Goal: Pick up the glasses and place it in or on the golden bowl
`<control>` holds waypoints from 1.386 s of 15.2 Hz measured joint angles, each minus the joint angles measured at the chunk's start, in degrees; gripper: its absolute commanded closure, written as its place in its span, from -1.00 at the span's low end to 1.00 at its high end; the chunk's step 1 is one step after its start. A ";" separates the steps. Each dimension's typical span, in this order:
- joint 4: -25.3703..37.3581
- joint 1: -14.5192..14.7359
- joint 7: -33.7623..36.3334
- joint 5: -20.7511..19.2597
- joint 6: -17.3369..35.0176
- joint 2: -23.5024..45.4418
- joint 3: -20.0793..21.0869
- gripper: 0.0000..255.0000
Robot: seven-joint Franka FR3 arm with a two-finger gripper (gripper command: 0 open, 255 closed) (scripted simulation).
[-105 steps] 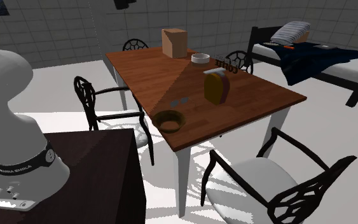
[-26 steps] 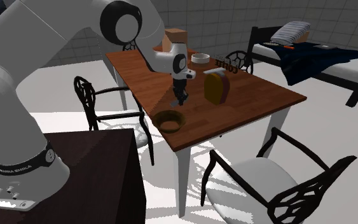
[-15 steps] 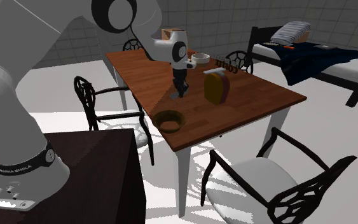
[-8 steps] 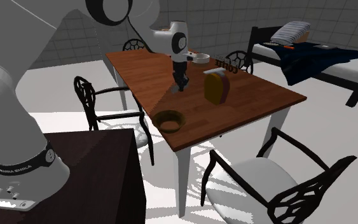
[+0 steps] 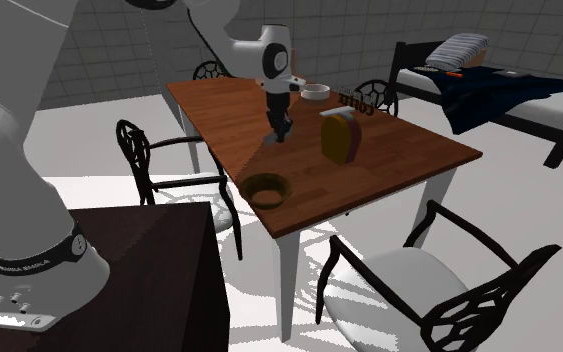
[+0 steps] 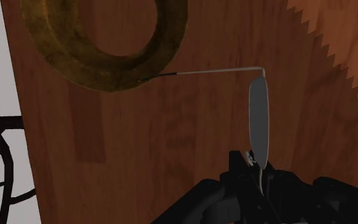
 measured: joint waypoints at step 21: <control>-33.28 -9.15 -2.02 -0.87 20.17 -14.28 -0.74 1.00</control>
